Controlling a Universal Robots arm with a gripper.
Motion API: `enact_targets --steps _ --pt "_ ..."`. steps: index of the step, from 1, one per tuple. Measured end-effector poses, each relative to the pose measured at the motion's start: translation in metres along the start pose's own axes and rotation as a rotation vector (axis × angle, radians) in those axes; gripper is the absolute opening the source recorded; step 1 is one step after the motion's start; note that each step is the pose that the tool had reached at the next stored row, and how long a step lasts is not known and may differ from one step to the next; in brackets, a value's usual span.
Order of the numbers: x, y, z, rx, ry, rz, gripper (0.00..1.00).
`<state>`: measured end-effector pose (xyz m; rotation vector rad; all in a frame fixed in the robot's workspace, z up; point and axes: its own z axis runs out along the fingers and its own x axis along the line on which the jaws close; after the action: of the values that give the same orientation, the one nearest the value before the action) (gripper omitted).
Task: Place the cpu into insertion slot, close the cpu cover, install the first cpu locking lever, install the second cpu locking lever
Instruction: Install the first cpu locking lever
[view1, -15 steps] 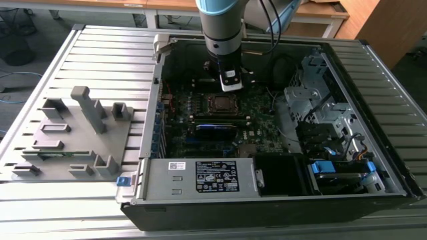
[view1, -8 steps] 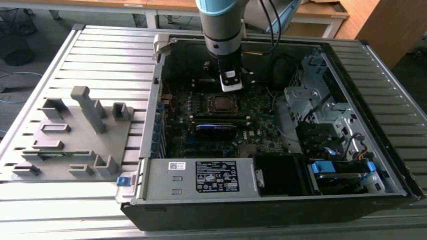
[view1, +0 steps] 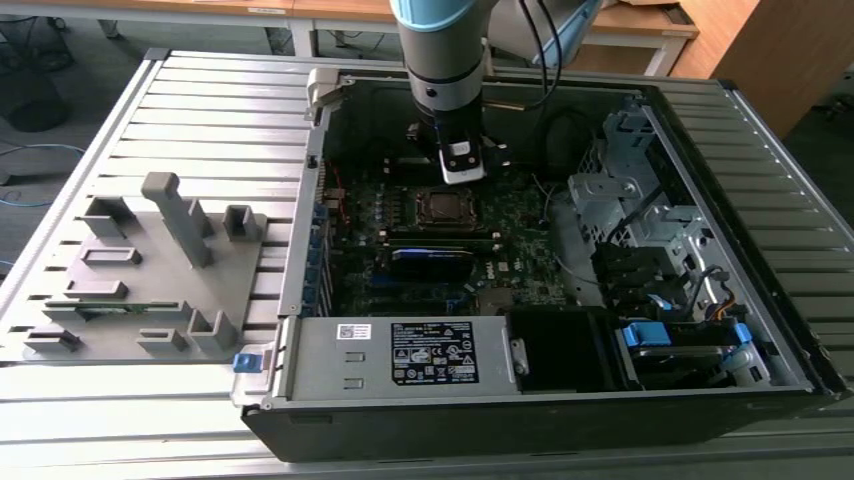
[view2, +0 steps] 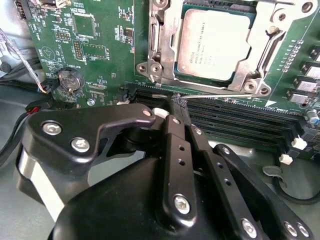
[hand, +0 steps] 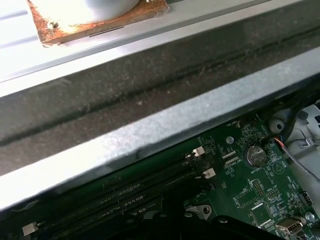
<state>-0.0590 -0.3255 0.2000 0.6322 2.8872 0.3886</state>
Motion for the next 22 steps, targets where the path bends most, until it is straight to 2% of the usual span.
enact_targets --steps 1,3,5,6,9,22 --pt "0.0013 -0.0007 0.0004 -0.0045 -0.0091 -0.002 0.11" --pt "0.0028 -0.0016 0.0011 -0.0094 -0.0189 -0.005 0.11" --pt "0.0042 -0.0023 0.0017 -0.0127 -0.0257 -0.006 0.11" --pt "0.0047 -0.0027 0.0018 -0.0135 -0.0273 -0.007 0.11" --pt "0.0059 -0.0032 0.0019 -0.0141 -0.0287 -0.007 0.11" --pt "0.0044 -0.0069 0.0014 -0.0198 -0.0264 -0.006 0.11"
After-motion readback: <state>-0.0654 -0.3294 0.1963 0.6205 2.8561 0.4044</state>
